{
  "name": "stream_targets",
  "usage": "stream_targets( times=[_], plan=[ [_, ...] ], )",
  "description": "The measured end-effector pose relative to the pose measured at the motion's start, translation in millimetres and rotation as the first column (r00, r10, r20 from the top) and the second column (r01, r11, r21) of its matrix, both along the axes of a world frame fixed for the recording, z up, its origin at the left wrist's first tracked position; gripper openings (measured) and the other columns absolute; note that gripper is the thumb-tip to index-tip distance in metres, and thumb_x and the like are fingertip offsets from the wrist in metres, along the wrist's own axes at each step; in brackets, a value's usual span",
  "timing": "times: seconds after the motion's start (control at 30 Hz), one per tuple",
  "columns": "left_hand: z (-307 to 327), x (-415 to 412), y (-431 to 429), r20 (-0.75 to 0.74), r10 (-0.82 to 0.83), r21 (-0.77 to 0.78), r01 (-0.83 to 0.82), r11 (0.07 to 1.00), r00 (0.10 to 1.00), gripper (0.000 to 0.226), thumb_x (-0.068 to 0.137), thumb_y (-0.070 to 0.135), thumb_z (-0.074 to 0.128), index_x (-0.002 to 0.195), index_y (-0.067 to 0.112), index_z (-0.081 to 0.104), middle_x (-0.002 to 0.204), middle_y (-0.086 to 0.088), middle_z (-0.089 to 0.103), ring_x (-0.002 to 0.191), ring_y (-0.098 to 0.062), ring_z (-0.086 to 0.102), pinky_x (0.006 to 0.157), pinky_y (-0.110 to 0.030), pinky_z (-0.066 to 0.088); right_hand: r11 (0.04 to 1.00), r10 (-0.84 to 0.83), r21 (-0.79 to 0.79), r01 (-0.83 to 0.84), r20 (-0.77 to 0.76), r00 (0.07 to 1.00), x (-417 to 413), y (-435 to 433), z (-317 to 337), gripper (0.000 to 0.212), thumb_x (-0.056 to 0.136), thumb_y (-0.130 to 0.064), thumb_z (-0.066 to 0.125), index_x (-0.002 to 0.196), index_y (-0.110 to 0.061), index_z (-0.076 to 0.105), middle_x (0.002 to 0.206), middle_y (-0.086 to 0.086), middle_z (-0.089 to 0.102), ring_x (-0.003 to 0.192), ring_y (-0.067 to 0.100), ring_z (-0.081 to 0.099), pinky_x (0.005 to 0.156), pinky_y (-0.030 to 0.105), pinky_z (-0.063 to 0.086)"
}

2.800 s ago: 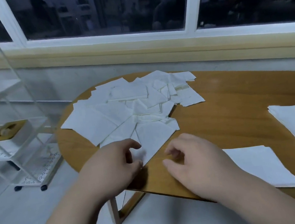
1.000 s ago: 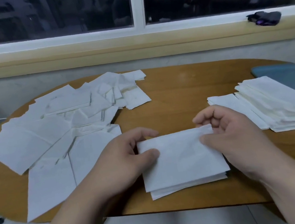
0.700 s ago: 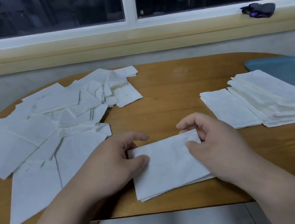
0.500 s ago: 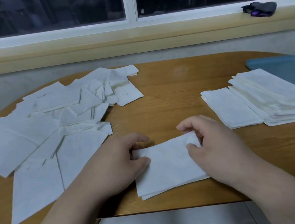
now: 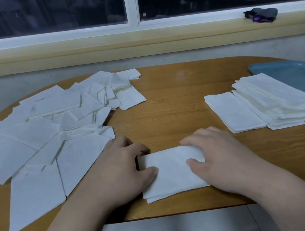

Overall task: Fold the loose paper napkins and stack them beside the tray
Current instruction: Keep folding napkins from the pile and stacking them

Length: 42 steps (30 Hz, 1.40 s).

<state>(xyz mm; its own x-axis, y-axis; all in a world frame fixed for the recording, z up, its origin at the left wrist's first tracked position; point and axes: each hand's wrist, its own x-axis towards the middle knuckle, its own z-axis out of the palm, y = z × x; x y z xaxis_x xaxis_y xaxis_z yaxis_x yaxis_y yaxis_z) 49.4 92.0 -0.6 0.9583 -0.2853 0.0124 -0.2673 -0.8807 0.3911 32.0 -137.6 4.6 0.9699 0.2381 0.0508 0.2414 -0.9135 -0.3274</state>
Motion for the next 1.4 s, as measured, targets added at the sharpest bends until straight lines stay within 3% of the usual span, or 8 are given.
stream_targets(
  times=[0.1, 0.27, 0.4, 0.63, 0.77, 0.9, 1.13, 1.4],
  plan=[
    [1, 2, -5, -0.032, -0.016, -0.025, 0.015, 1.0, 0.999, 0.035, 0.083, 0.059, 0.065, 0.116, 0.047, 0.059, 0.108, 0.024, 0.04, 0.11, 0.0, 0.036, 0.094, -0.02, 0.036, 1.0, -0.026, 0.003, 0.026, -0.059, 0.998, -1, -1, 5, 0.038, 0.094, -0.039, 0.052, 0.132, -0.041, 0.053, 0.123, -0.026, 0.051, 0.12, 0.001, 0.039, 0.102, 0.022, 0.033],
    [3, 3, -21, -0.112, -0.083, -0.135, 0.068, 0.989, 0.99, 0.011, 0.084, 0.041, 0.069, 0.086, 0.037, 0.058, 0.099, 0.023, 0.051, 0.101, 0.007, 0.044, 0.081, -0.014, 0.039, 0.997, -0.06, 0.042, 0.07, -0.197, 0.979, -5, -5, 12, 0.003, 0.084, -0.027, 0.054, 0.081, -0.028, 0.056, 0.091, -0.014, 0.055, 0.087, 0.003, 0.049, 0.064, 0.02, 0.035],
    [10, 6, -35, -0.171, -0.059, -0.356, -0.006, 0.934, 0.984, 0.01, 0.085, 0.03, 0.068, 0.084, 0.033, 0.059, 0.076, 0.016, 0.066, 0.062, 0.001, 0.055, 0.057, -0.018, 0.042, 0.975, -0.1, 0.167, 0.145, -0.251, 0.963, -9, -20, 20, 0.003, 0.083, -0.028, 0.055, 0.082, -0.028, 0.052, 0.085, -0.009, 0.06, 0.072, 0.006, 0.053, 0.06, 0.023, 0.04],
    [25, 33, -88, -0.281, -0.056, -0.685, -0.159, 0.711, 0.958, 0.037, 0.084, 0.03, 0.072, 0.112, 0.049, 0.057, 0.096, 0.011, 0.075, 0.085, -0.02, 0.074, 0.082, -0.054, 0.059, 0.792, -0.271, 0.498, 0.353, -0.231, 0.934, -11, -70, 27, 0.022, 0.087, -0.025, 0.058, 0.101, -0.041, 0.055, 0.093, -0.016, 0.065, 0.08, 0.001, 0.062, 0.062, 0.02, 0.042],
    [34, 71, -130, -0.161, 0.0, -0.623, -0.102, 0.775, 0.987, 0.042, 0.085, 0.034, 0.072, 0.121, 0.046, 0.055, 0.087, 0.014, 0.069, 0.079, -0.009, 0.07, 0.071, -0.035, 0.057, 0.718, -0.467, 0.525, 0.456, -0.122, 0.876, -5, -92, 21, 0.019, 0.087, -0.028, 0.06, 0.1, -0.038, 0.05, 0.1, -0.013, 0.061, 0.085, 0.003, 0.058, 0.065, 0.025, 0.043],
    [37, 111, -172, -0.099, -0.01, -0.54, -0.045, 0.84, 0.995, 0.048, 0.084, 0.034, 0.075, 0.127, 0.041, 0.054, 0.1, 0.006, 0.065, 0.088, -0.016, 0.067, 0.075, -0.036, 0.059, 0.726, -0.566, 0.451, 0.519, -0.036, 0.824, 2, -107, 20, 0.021, 0.092, -0.033, 0.058, 0.106, -0.035, 0.043, 0.085, -0.017, 0.049, 0.08, 0.013, 0.054, 0.077, 0.036, 0.051],
    [30, 161, -221, -0.048, -0.068, -0.405, 0.043, 0.913, 0.997, 0.051, 0.085, 0.03, 0.075, 0.131, 0.033, 0.053, 0.104, 0.005, 0.062, 0.085, -0.013, 0.062, 0.058, -0.022, 0.044, 0.771, -0.573, 0.357, 0.527, 0.027, 0.819, 20, -119, 17, 0.014, 0.097, -0.037, 0.051, 0.106, -0.034, 0.04, 0.079, -0.01, 0.057, 0.074, 0.015, 0.059, 0.068, 0.039, 0.054],
    [12, 188, -240, -0.014, -0.093, -0.239, 0.087, 0.967, 0.996, 0.052, 0.085, 0.027, 0.076, 0.132, 0.031, 0.054, 0.097, 0.015, 0.057, 0.096, -0.013, 0.058, 0.073, -0.021, 0.041, 0.853, -0.512, 0.141, 0.503, 0.029, 0.859, 21, -117, 21, 0.017, 0.098, -0.041, 0.045, 0.105, -0.032, 0.032, 0.096, -0.011, 0.06, 0.086, 0.017, 0.064, 0.071, 0.034, 0.054]
  ],
)
